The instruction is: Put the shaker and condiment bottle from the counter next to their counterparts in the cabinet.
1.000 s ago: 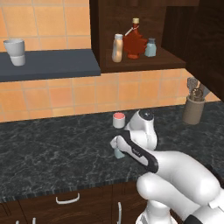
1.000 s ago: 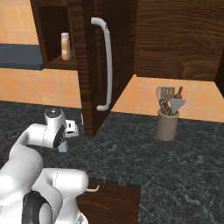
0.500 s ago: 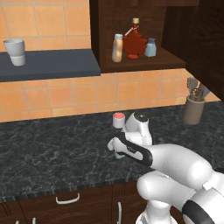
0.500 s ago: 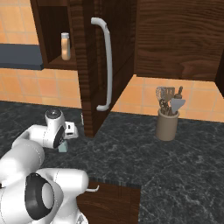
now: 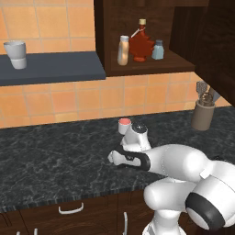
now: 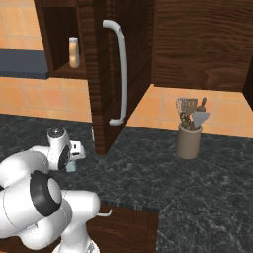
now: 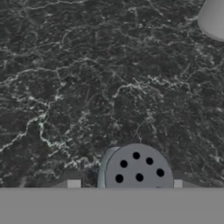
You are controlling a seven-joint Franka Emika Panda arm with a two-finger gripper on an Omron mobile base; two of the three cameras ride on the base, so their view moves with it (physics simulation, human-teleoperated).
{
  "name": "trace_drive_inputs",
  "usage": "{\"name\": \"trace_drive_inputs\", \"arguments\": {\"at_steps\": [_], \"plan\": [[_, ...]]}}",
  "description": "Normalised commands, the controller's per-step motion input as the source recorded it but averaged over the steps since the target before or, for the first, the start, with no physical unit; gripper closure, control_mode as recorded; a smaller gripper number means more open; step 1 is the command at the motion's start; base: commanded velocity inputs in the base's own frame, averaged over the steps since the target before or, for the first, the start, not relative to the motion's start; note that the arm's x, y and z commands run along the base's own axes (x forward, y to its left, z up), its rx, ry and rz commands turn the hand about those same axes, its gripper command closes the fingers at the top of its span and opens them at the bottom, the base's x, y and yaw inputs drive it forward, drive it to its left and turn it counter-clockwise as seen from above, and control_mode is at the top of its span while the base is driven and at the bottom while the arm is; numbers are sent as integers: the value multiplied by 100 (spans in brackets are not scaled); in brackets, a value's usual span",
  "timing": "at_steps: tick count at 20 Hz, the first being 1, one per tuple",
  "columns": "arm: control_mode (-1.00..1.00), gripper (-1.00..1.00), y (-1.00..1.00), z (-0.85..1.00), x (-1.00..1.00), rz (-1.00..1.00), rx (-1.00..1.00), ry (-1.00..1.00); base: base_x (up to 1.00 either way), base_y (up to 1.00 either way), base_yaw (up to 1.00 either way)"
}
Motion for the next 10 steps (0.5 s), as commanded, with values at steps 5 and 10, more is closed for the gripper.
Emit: {"name": "trace_drive_inputs", "arguments": {"at_steps": [5, 10], "plan": [[-100, 100, -3, -29, 0, 0, 0, 0, 0, 0, 0], [-100, 100, -3, -25, 0, 0, 0, -1, 0, 0, 0]]}}
